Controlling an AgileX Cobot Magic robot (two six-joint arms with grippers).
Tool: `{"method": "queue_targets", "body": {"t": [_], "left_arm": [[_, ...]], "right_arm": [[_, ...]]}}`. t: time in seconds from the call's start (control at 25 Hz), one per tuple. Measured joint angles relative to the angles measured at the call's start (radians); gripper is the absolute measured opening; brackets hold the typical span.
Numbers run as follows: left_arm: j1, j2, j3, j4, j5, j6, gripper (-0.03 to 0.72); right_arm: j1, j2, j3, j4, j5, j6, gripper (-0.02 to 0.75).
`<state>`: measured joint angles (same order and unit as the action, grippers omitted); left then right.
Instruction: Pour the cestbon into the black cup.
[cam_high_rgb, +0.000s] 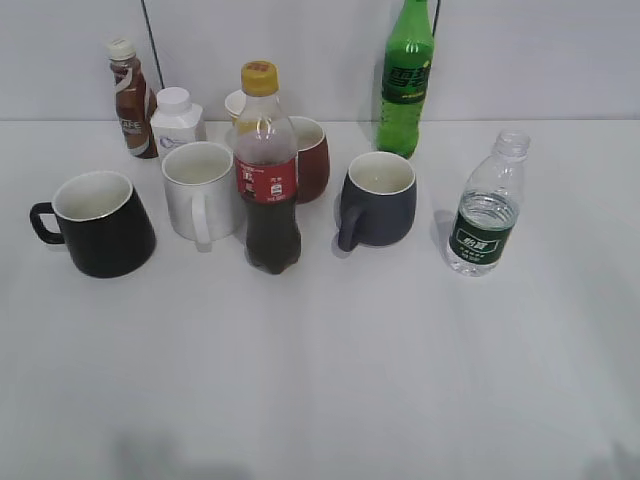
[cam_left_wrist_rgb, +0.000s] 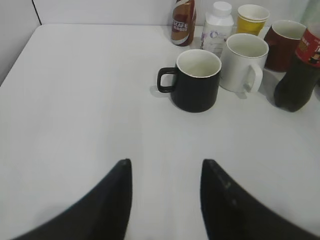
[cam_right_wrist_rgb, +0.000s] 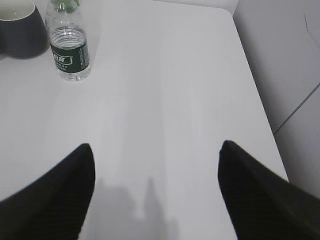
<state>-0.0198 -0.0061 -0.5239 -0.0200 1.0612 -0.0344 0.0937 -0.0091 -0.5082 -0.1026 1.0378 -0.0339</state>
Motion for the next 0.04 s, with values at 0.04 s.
{"method": "queue_targets", "body": {"t": [0.04], "left_arm": [[0.0,0.0,0.0,0.0,0.0,0.0,0.348]], "right_arm": [[0.0,0.0,0.0,0.0,0.0,0.0,0.591]]}}
